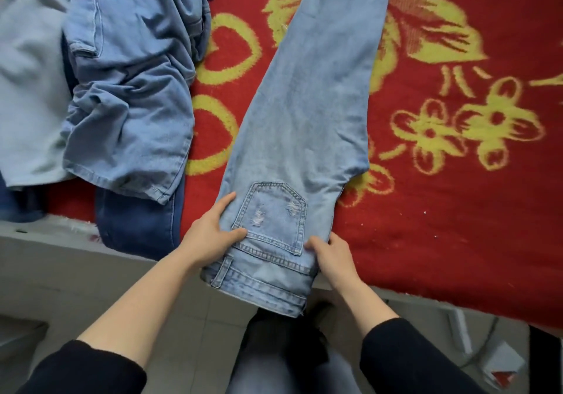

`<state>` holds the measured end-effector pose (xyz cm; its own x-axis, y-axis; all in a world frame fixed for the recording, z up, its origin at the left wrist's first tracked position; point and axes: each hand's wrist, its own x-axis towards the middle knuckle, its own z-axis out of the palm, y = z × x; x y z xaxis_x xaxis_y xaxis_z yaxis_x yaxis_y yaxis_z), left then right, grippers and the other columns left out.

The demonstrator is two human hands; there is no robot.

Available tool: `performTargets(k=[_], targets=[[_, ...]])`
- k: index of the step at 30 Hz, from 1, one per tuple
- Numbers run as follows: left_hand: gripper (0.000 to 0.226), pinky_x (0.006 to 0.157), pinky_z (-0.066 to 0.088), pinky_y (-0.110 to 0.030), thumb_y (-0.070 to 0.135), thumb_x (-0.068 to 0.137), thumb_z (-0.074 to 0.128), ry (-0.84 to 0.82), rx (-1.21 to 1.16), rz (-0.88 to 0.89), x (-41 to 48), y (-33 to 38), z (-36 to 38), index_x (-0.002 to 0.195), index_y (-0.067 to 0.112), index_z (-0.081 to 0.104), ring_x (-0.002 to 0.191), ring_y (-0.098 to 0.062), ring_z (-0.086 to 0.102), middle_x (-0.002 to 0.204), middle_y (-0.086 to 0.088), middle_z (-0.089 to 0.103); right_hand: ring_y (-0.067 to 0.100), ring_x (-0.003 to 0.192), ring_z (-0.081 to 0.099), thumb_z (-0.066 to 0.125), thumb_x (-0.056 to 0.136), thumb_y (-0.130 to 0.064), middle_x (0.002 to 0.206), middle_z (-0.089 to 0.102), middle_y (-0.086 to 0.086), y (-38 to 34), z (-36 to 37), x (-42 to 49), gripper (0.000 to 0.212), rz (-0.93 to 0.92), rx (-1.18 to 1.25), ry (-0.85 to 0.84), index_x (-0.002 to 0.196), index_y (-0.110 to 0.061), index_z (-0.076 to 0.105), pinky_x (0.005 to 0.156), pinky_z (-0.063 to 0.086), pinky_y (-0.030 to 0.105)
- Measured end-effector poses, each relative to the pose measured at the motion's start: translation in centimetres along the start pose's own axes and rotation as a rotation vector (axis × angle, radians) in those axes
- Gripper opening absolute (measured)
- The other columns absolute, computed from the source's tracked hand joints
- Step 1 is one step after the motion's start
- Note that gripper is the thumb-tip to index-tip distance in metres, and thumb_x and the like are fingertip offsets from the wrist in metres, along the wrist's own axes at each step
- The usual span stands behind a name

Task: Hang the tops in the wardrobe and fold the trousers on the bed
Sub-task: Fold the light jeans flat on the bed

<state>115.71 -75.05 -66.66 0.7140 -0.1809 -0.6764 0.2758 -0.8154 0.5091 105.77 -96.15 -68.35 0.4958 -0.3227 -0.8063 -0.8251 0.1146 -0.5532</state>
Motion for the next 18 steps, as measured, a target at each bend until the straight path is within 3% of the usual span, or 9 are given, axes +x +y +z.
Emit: performTargets(k=[3,6,9,13,15,16,17,18], targets=[[0.078,0.105,0.035,-0.035,0.035,0.081,0.073,-0.055,-0.100,0.023,-3.0,0.9,2.2,0.146,0.039,0.029,0.135,-0.017,0.038,0.150,0.009,0.036,0.008,0.071,0.055,0.062,0.084,-0.013,0.084,0.065,-0.002,1.2,-3.3,-1.4,0.005,-0.019,-0.061,-0.017,0.089,-0.010,0.063,0.054,0.039,0.020],[0.082,0.105,0.038,-0.034,0.031,0.080,0.075,-0.196,-0.192,-0.070,-6.6,1.5,6.0,0.148,0.032,0.028,0.130,-0.017,0.044,0.147,0.006,0.040,0.015,0.071,0.053,0.062,0.083,-0.018,0.083,0.062,0.003,3.9,-6.9,-3.4,0.011,0.039,-0.189,-0.024,0.083,-0.008,0.059,0.057,0.036,0.028],[0.082,0.089,0.049,-0.024,0.020,0.079,0.076,-0.423,-0.252,-0.220,-10.2,2.4,9.6,0.147,0.020,0.030,0.105,-0.012,0.060,0.123,0.004,0.056,0.015,0.060,0.045,0.060,0.082,-0.018,0.070,0.053,0.001,6.8,-10.7,-5.7,0.020,0.162,-0.281,-0.092,0.066,-0.013,0.051,0.055,0.032,0.028],[0.066,0.062,0.046,-0.004,0.017,0.082,0.073,-0.609,-0.200,-0.260,-12.1,3.5,11.5,0.140,0.015,0.041,0.080,0.004,0.056,0.101,0.015,0.051,0.019,0.056,0.037,0.065,0.077,-0.029,0.064,0.042,0.004,8.4,-14.6,-7.7,0.028,0.344,-0.352,-0.233,0.067,-0.014,0.044,0.057,0.027,0.030],[0.050,0.060,0.046,-0.005,0.019,0.083,0.072,-0.637,-0.226,-0.244,-11.5,4.5,10.7,0.129,0.018,0.053,0.074,0.007,0.059,0.101,0.014,0.057,0.019,0.059,0.049,0.073,0.068,-0.037,0.065,0.054,0.006,7.7,-15.4,-7.0,0.033,0.324,-0.313,-0.219,0.070,-0.006,0.061,0.059,0.033,0.029],[0.039,0.062,0.048,-0.006,0.021,0.084,0.071,-0.615,-0.229,-0.229,-10.8,5.2,10.0,0.122,0.019,0.061,0.076,0.005,0.060,0.105,0.010,0.062,0.019,0.064,0.056,0.078,0.062,-0.041,0.072,0.062,0.007,7.2,-15.7,-6.1,0.047,0.274,-0.253,-0.202,0.081,0.001,0.067,0.062,0.037,0.029],[0.030,0.067,0.050,-0.010,0.021,0.085,0.070,-0.567,-0.263,-0.217,-9.9,6.0,9.0,0.114,0.018,0.067,0.082,0.000,0.062,0.108,0.005,0.067,0.017,0.070,0.060,0.081,0.059,-0.043,0.080,0.066,0.006,6.2,-15.9,-5.3,0.058,0.224,-0.204,-0.170,0.091,0.003,0.068,0.066,0.042,0.027],[0.023,0.074,0.052,-0.017,0.021,0.085,0.069,-0.515,-0.352,-0.224,-9.0,7.0,8.1,0.107,0.015,0.070,0.088,-0.009,0.065,0.108,-0.001,0.069,0.012,0.073,0.063,0.082,0.062,-0.041,0.087,0.068,0.003,4.9,-16.0,-4.5,0.054,0.165,-0.123,-0.138,0.097,-0.003,0.066,0.067,0.045,0.026]])
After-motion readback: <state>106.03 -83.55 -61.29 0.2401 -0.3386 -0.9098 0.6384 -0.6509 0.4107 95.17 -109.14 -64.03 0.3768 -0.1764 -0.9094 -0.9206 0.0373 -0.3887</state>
